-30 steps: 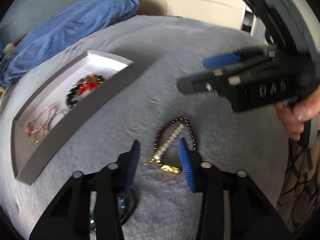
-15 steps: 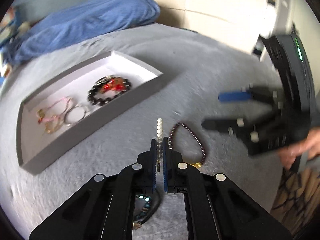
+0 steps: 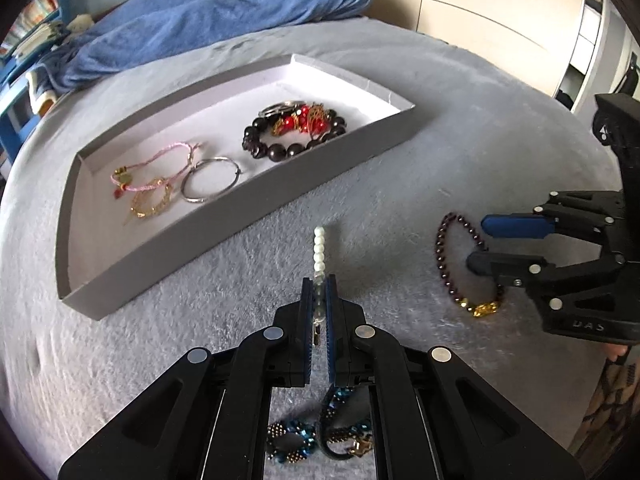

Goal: Organize jewelry
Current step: 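Grasp the pearl bar with the left tool while the right tool grasps the garnet beads, then lift the garnet bead bracelet with both tools and carry it over the tray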

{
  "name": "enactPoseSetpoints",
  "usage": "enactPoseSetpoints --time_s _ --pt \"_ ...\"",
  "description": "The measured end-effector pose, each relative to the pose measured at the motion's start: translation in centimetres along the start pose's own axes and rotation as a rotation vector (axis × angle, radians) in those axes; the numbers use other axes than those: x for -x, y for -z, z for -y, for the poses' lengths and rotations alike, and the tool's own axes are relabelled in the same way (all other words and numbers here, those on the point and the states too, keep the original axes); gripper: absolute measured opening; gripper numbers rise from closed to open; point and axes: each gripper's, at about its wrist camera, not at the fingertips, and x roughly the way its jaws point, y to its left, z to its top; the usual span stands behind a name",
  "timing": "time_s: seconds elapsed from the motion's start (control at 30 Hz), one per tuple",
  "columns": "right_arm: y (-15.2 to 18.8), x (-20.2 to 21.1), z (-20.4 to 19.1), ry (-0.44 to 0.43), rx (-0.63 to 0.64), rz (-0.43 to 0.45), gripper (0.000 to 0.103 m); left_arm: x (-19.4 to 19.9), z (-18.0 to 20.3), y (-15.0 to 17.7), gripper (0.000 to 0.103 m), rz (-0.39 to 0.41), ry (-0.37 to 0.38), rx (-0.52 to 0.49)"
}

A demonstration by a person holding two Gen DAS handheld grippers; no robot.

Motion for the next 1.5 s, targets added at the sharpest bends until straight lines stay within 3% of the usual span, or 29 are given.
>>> enactPoseSetpoints --time_s 0.23,0.4,0.43,0.47,0.87,1.2,1.5 --pt "0.1 -0.1 -0.8 0.011 0.034 0.003 0.023 -0.5 0.1 -0.2 0.018 -0.004 -0.039 -0.002" --pt "0.0 -0.1 -1.2 -0.001 0.044 0.007 0.009 -1.1 0.4 -0.5 0.017 -0.012 -0.052 -0.023" --pt "-0.2 0.0 -1.3 -0.005 0.046 0.011 0.006 -1.0 0.4 -0.4 0.01 -0.01 -0.047 -0.031" --pt "-0.2 0.0 -1.3 -0.006 0.045 0.014 0.006 -0.8 0.5 -0.5 0.006 -0.006 -0.046 -0.034" --pt "-3.2 2.2 -2.7 -0.036 0.036 0.124 0.006 3.0 -0.7 -1.7 0.006 0.103 -0.042 0.022" --pt "-7.9 4.6 -3.3 -0.038 0.033 0.215 0.006 6.5 -4.0 -3.7 0.006 0.196 -0.046 0.096" --pt "-11.7 5.1 -3.4 -0.023 0.073 0.245 0.006 8.0 -6.6 -4.9 0.006 0.237 -0.058 0.135"
